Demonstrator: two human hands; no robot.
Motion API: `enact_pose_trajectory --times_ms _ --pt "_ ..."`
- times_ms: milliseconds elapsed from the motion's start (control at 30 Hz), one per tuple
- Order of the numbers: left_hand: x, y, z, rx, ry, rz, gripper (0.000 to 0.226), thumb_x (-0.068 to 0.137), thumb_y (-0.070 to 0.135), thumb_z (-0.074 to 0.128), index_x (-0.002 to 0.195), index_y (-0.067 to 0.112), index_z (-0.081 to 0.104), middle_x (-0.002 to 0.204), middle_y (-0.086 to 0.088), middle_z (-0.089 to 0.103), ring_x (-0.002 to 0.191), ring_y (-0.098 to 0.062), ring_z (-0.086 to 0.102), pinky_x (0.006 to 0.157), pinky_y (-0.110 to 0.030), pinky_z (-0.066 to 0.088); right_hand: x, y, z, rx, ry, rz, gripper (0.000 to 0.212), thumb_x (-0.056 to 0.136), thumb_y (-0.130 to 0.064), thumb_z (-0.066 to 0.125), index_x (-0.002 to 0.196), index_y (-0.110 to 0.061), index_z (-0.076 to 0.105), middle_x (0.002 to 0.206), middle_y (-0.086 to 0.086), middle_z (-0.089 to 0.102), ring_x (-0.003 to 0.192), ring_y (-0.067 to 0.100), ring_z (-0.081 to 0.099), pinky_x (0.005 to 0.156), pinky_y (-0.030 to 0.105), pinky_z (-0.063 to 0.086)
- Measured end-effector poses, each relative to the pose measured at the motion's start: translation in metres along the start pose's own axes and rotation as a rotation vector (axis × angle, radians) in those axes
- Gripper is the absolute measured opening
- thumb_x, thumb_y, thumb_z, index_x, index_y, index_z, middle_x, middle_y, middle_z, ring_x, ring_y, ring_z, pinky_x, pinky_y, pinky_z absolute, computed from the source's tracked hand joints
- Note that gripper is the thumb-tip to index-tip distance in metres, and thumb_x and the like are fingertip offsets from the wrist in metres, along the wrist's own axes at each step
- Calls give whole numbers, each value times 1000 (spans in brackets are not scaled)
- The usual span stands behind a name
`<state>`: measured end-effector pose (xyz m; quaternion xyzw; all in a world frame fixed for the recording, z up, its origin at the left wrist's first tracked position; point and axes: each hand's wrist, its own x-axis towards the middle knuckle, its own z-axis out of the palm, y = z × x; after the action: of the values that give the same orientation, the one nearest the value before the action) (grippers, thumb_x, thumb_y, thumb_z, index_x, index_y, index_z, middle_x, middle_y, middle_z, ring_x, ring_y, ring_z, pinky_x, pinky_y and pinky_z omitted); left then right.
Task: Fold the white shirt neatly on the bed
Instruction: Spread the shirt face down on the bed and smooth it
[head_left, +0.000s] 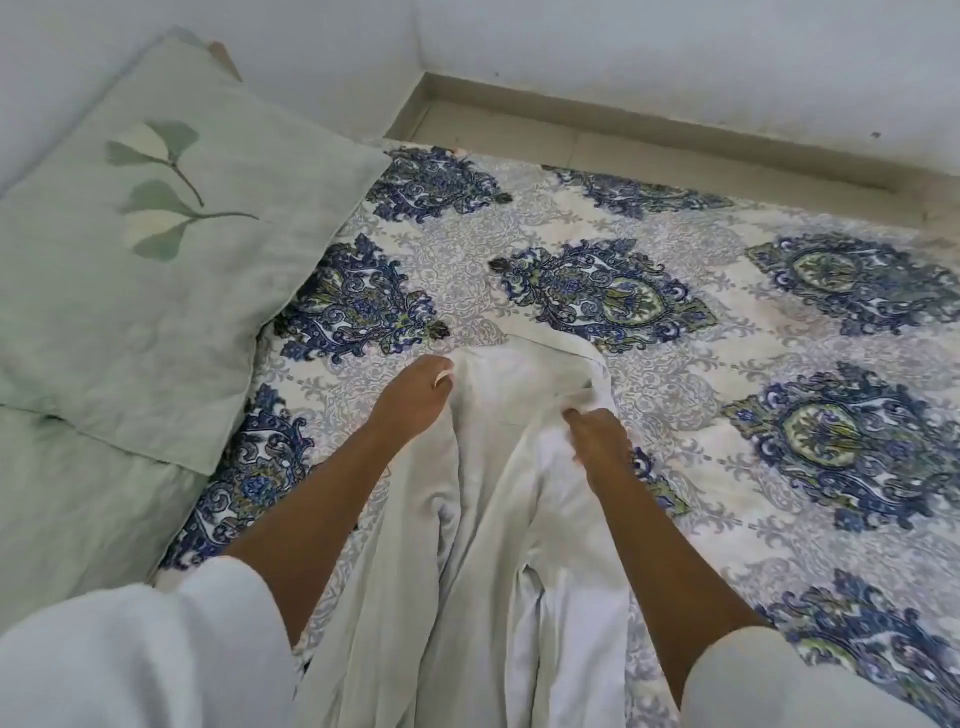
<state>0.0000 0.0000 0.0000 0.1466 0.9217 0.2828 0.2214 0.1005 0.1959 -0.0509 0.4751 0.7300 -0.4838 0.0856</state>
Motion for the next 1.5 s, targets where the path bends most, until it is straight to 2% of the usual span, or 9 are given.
enact_pose_trajectory --times_ms 233,367,533,767,867,1067,1167,1300,1500 --pt "54 -15 18 -108 33 -240 38 98 15 40 133 4 45 143 -15 40 129 -29 41 102 -34 33 33 -10 13 140 217 81 36 88 -34 56 108 -4 57 99 14 65 83 30 61 74 43 54" --pt "69 -17 18 -155 -55 -369 16 94 13 44 83 7 53 112 -21 57 100 -32 56 70 -31 39 31 -10 0 134 258 13 23 94 -21 50 100 1 58 82 12 57 71 27 53 51 27 32" --pt "66 -6 13 -416 -132 -470 43 89 26 60 124 1 56 120 -17 57 109 -32 55 81 -30 37 10 -7 -15 694 133 182 12 84 2 56 73 -1 56 68 8 50 56 18 48 44 21 41" --pt "17 21 -25 -889 -273 -421 26 88 27 61 97 3 66 89 -12 68 77 -24 65 69 -31 55 -40 -14 -70 1045 -225 253 16 87 1 54 74 -6 58 68 7 63 69 19 56 73 31 47" --pt "-14 39 -49 -926 -343 -366 26 91 17 54 107 -2 63 90 -10 68 77 -20 66 67 -27 57 -67 -18 -99 1028 -324 243 14 90 0 51 78 -5 58 71 8 67 81 23 58 85 36 48" --pt "-86 71 -100 -667 -441 -231 24 82 10 60 101 -5 59 98 -20 60 93 -32 58 87 -42 48 -136 -27 -144 855 -320 75 22 93 -3 49 76 -16 46 78 7 57 69 21 55 57 31 49" --pt "-124 83 -123 -542 -379 -129 5 87 8 57 85 4 59 84 -15 61 74 -30 60 68 -37 54 -171 -29 -163 759 -333 -32 25 94 -5 49 73 -18 49 71 2 59 64 17 55 55 28 49" --pt "-169 93 -164 -395 -359 -7 8 84 15 64 84 9 59 73 -8 57 55 -20 56 47 -23 48 -217 -37 -203 639 -300 -156 22 90 1 54 72 -13 53 62 1 64 66 16 54 51 20 52" --pt "-236 111 -202 -323 -397 84 49 62 56 76 83 12 76 81 -16 67 66 -23 61 60 -29 50 -287 -29 -274 38 -649 -136 17 84 10 56 97 0 61 93 10 69 83 22 67 72 29 59"
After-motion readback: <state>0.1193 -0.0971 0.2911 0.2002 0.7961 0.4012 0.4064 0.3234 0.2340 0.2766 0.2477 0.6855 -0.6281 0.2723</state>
